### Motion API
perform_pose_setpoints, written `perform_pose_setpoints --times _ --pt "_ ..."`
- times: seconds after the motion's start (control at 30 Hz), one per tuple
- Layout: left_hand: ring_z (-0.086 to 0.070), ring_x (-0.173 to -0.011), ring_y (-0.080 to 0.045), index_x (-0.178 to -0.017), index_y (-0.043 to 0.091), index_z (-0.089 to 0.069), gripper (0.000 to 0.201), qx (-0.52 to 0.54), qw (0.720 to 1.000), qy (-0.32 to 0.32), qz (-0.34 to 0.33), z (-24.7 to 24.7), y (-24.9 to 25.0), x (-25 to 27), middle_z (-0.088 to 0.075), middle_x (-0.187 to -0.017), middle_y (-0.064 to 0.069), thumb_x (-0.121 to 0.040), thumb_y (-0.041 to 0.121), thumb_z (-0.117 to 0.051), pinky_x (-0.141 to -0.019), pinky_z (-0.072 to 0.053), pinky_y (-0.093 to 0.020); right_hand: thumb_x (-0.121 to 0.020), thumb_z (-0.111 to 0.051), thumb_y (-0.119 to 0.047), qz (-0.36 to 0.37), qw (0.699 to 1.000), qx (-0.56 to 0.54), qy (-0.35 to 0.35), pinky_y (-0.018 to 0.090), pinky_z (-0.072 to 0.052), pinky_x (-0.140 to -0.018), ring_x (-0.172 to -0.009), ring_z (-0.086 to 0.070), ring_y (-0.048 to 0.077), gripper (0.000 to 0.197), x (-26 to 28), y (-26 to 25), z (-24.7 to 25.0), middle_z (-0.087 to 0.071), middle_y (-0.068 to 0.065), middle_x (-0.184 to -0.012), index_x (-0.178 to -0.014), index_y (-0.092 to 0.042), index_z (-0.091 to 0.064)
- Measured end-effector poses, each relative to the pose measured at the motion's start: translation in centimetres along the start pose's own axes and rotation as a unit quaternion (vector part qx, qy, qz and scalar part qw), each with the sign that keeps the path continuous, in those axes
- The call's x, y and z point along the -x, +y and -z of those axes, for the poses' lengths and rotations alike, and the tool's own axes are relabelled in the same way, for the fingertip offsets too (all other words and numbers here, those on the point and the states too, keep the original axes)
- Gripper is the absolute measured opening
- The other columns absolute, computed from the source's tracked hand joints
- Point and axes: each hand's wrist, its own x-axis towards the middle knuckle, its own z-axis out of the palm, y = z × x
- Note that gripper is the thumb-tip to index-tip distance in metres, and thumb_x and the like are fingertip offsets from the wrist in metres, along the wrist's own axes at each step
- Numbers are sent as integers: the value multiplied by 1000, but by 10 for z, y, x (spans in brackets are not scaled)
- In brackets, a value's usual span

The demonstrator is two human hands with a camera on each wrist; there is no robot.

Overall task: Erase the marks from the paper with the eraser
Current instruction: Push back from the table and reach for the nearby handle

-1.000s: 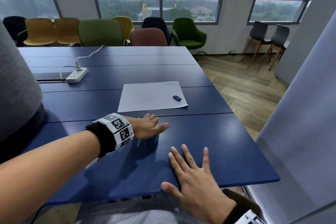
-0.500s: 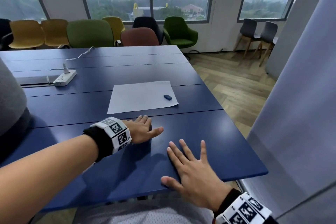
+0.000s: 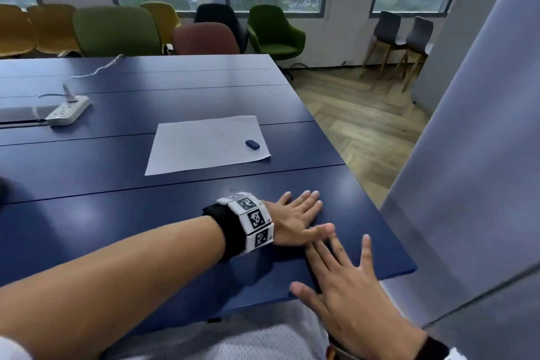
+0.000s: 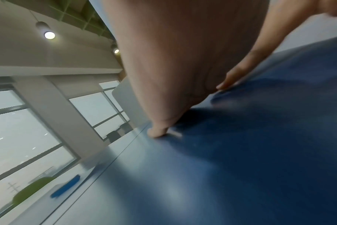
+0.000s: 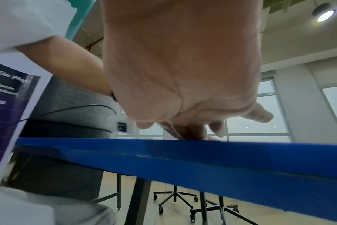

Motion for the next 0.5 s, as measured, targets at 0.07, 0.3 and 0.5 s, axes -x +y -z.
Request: perform_pose_setpoints --times 0.07,0.3,0.5 --pt "19 -146 -9 -154 12 9 69 52 997 -5 -53 15 1 -3 18 -161 -1 -101 52 -8 -120 9 -37 -92 -16 -69 32 999 -2 17 66 -18 -96 -135 -38 26 78 0 -11 -1 -51 -1 -142 -133 -15 -55" --pt "20 -145 -7 -153 12 10 72 105 992 65 13 50 -49 11 18 -161 1 -97 53 -7 -119 9 -28 -92 -13 -70 70 997 -31 -15 67 -8 -101 -144 -23 28 79 -25 -8 9 -29 -6 -155 -146 -17 -37" --pt "25 -143 -6 -153 13 13 106 65 997 35 19 42 -78 24 22 -159 1 -73 83 7 -118 11 -28 -78 16 -72 -39 998 -23 -40 66 18 -106 -145 23 20 90 -34 46 27 17 -11 -158 -152 -21 7"
